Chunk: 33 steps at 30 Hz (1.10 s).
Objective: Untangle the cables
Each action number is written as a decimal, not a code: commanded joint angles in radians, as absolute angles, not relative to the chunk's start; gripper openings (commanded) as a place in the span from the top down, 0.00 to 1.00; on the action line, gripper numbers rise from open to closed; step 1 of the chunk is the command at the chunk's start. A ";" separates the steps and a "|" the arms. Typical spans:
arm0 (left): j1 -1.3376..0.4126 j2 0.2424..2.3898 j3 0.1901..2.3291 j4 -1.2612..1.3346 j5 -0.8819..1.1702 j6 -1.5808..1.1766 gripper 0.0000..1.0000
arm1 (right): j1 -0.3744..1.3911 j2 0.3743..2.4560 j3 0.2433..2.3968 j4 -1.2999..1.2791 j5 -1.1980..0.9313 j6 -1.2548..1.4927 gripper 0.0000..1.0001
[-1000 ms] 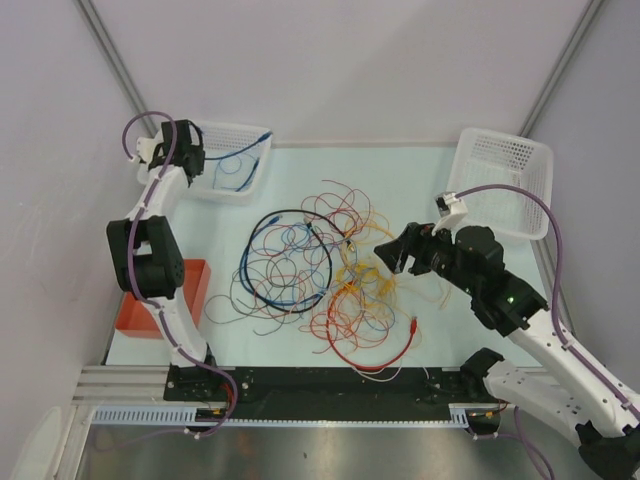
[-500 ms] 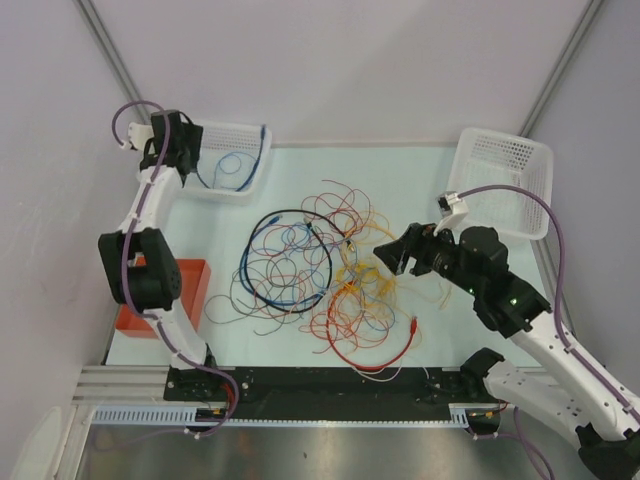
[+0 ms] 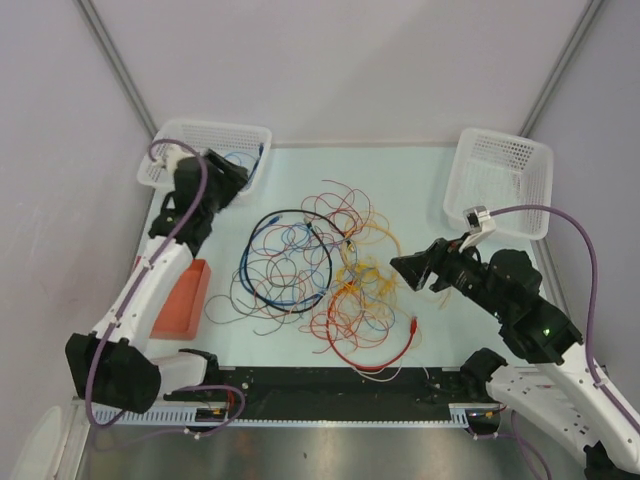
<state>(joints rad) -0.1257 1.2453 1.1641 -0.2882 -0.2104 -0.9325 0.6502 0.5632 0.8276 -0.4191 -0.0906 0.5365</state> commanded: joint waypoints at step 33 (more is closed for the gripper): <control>-0.862 1.252 0.646 -0.325 -0.293 -0.772 0.00 | 0.796 0.598 0.790 -0.437 0.077 0.566 0.21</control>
